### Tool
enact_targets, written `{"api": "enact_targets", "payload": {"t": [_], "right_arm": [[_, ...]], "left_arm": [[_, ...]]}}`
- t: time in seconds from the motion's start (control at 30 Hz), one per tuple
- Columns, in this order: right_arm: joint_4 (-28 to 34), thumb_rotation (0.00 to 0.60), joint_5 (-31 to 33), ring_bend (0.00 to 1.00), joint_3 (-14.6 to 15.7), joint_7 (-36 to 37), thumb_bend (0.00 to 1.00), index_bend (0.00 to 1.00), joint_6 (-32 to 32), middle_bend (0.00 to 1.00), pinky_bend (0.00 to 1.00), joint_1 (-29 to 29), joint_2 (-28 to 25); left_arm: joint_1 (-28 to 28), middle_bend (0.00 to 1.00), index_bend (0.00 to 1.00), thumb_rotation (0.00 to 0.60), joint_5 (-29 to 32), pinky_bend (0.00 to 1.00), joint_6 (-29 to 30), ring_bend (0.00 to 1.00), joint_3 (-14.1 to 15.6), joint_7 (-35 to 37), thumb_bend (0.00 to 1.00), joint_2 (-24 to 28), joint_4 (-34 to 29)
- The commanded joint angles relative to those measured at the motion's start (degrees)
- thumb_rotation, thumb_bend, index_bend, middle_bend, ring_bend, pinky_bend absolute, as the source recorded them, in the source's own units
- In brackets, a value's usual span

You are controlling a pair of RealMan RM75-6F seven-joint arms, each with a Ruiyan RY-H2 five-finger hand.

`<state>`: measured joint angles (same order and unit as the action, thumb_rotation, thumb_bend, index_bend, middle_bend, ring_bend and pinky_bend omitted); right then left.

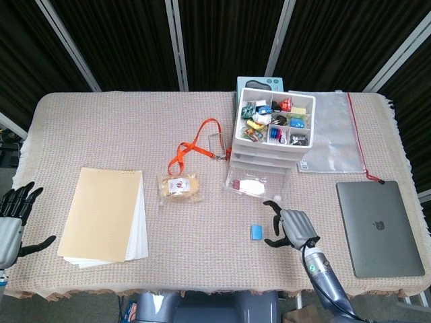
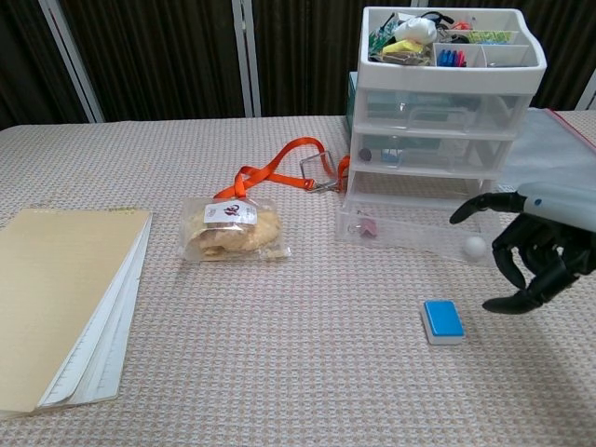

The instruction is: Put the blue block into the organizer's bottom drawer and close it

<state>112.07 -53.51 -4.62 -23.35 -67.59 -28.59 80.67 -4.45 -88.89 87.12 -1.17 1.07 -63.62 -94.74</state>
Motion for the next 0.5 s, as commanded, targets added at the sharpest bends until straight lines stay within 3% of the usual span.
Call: {"api": "enact_targets", "payload": {"t": [0.03,0.2,0.5], "right_arm": [[-3.1,0.600,-4.0,0.75,4.3,-6.4,0.09,0.21,-3.8,0.70,0.70,1.3,5.0],[-5.8,0.600,-4.8,0.76,5.6,-10.2,0.10,0.27,-5.5,0.71,0.70,2.0,9.3],[-9.6,0.600,-3.7,0.76,4.1,-12.2,0.13,0.30,-6.2,0.72,0.70,2.5,14.0]], "left_arm": [[0.0,0.00,0.08,0.600,0.0,0.00,0.1,0.00,-0.1,0.1,0.14,0.0,0.0],[0.1,0.00,0.08,0.600,-0.1,0.00,0.5,0.00,-0.2,0.4,0.14,-0.2,0.1],[0.1,0.00,0.08,0.600,-0.3,0.00,0.5,0.00,-0.2,0.7,0.14,-0.3,0.3]]}}
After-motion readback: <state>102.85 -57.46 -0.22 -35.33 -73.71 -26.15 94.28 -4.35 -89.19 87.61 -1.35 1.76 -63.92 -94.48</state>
